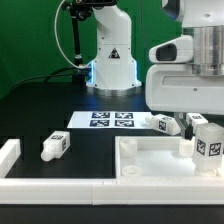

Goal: Assemble one leg

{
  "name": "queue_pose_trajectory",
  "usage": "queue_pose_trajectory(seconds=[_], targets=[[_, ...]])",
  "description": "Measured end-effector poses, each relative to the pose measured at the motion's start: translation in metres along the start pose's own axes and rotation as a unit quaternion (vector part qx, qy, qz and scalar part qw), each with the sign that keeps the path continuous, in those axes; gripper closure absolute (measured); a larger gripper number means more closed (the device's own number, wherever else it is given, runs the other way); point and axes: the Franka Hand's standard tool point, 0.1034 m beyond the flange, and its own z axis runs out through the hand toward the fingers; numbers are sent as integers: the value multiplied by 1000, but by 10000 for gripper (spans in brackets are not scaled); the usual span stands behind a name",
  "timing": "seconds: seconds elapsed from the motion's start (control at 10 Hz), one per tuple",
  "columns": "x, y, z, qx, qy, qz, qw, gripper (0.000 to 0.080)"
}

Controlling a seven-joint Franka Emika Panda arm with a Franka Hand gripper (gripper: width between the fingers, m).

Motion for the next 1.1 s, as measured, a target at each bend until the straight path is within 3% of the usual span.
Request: queue_pose_trajectory(seconds=[0.4,0.5,0.6,0.7,0.8,1.0,1.1], targets=[[9,5,0,-9,11,-194,981,150],[9,5,0,-9,11,-181,983,236],[9,6,0,-9,11,-181,983,377],[9,6,1,-7,10,-156,988,377],[9,5,1,-6,11,-115,993,515],[7,4,1,-6,11,-35,999,515],[7,4,1,-14,18,41,999,515]])
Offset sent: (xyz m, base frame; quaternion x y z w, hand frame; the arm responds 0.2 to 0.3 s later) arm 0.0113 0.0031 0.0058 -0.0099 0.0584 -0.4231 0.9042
